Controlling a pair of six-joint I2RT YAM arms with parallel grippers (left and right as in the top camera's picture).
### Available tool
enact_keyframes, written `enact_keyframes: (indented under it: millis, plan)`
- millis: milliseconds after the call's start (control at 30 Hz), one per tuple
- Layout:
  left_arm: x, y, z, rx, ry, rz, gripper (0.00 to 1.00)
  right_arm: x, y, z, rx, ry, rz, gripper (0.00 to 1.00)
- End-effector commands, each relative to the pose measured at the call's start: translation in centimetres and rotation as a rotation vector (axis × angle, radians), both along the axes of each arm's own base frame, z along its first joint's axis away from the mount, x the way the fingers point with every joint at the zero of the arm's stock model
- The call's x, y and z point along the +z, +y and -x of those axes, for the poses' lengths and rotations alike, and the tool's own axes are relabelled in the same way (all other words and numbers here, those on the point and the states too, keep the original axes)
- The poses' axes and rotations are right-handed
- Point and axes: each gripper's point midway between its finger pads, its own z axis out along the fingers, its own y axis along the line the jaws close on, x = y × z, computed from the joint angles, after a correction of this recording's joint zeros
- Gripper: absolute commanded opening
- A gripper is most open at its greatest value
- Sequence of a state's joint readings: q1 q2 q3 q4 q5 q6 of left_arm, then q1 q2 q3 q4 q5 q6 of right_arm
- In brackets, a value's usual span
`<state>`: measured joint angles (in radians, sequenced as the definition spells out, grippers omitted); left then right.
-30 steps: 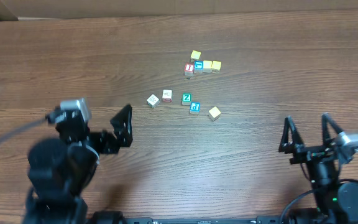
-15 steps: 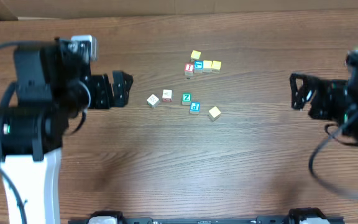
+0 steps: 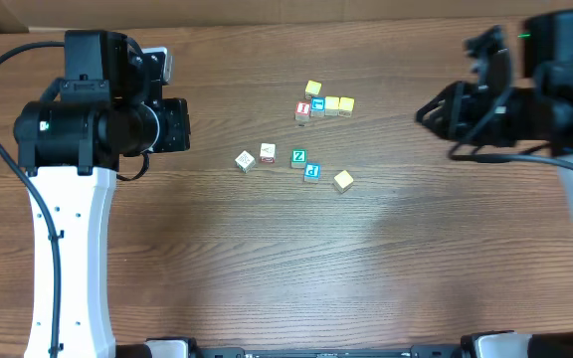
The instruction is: Flip 5 blocks
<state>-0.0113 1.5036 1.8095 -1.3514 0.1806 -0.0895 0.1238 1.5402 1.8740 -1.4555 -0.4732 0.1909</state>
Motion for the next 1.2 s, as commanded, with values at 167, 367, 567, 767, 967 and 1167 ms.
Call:
enact_keyframes:
  millis: [167, 367, 567, 767, 967, 1167]
  plan:
    - [-0.2, 5.1, -0.6, 0.339, 0.027, -0.046, 0.61, -8.4, 3.4, -0.2, 0.006, 0.134, 0.327, 0.48]
    - [-0.7, 5.5, -0.4, 0.349, 0.050, -0.049, 0.89, -13.6, 6.5, -0.7, 0.087, 0.196, 0.375, 0.64]
    - [-1.4, 5.5, 0.9, 0.352, 0.109, -0.063, 1.00, -18.5, 7.5, -2.1, 0.111, 0.256, 0.408, 0.68]
    - [-1.5, 5.6, 1.1, 0.353, 0.119, -0.065, 1.00, -21.9, 7.9, -3.1, 0.153, 0.266, 0.437, 0.69]
    - [-2.0, 5.6, 0.9, 0.352, 0.126, -0.066, 1.00, -24.8, 7.6, -3.1, 0.160, 0.314, 0.475, 0.68]
    - [-2.5, 5.6, 0.8, 0.352, 0.148, -0.069, 1.00, -27.2, 7.1, -3.2, 0.155, 0.318, 0.503, 0.67]
